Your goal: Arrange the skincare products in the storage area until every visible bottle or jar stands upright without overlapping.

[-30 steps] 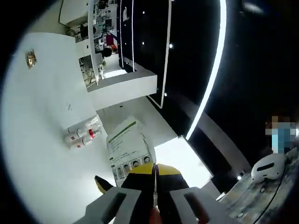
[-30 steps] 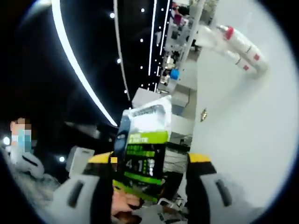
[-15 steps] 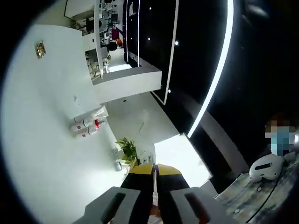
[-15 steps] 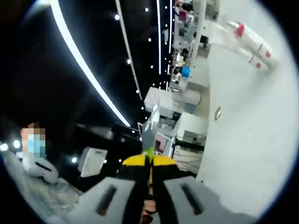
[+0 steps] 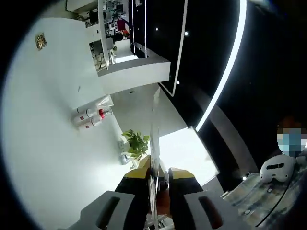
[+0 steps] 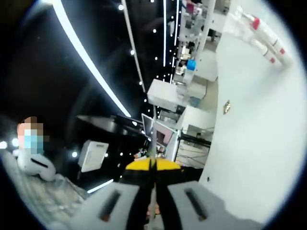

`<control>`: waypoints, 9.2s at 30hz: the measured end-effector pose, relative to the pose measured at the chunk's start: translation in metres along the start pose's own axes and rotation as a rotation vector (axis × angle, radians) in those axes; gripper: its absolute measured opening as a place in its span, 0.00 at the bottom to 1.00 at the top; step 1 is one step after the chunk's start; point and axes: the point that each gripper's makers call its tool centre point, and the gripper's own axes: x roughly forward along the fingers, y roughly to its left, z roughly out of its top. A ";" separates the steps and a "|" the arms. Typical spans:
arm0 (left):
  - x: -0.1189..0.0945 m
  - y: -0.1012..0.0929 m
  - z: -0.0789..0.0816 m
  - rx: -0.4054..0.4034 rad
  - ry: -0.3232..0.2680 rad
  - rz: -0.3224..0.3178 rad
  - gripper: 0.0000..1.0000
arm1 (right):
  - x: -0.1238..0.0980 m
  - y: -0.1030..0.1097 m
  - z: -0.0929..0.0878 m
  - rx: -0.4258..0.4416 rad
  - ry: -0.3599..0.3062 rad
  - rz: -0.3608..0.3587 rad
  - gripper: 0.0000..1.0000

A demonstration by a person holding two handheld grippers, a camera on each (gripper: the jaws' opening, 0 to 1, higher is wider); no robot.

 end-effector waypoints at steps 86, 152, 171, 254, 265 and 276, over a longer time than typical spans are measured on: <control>0.000 0.087 -0.005 -0.011 0.053 0.160 0.01 | -0.040 -0.091 -0.025 0.052 0.094 -0.344 0.02; 0.060 0.263 0.133 0.153 -0.043 0.618 0.00 | -0.015 -0.280 0.133 -0.134 -0.051 -0.695 0.00; 0.048 0.272 0.121 0.209 -0.029 0.739 0.13 | -0.027 -0.302 0.137 -0.023 -0.117 -0.744 0.00; -0.135 0.195 0.044 0.577 -0.118 0.983 0.18 | -0.028 -0.207 0.054 -0.587 0.189 -0.745 0.24; -0.231 0.198 0.053 0.553 -0.234 1.373 0.49 | -0.066 -0.165 0.017 -0.599 0.216 -0.748 0.24; -0.277 0.211 0.067 0.574 -0.214 1.574 0.61 | -0.088 -0.146 0.028 -0.623 0.164 -0.776 0.24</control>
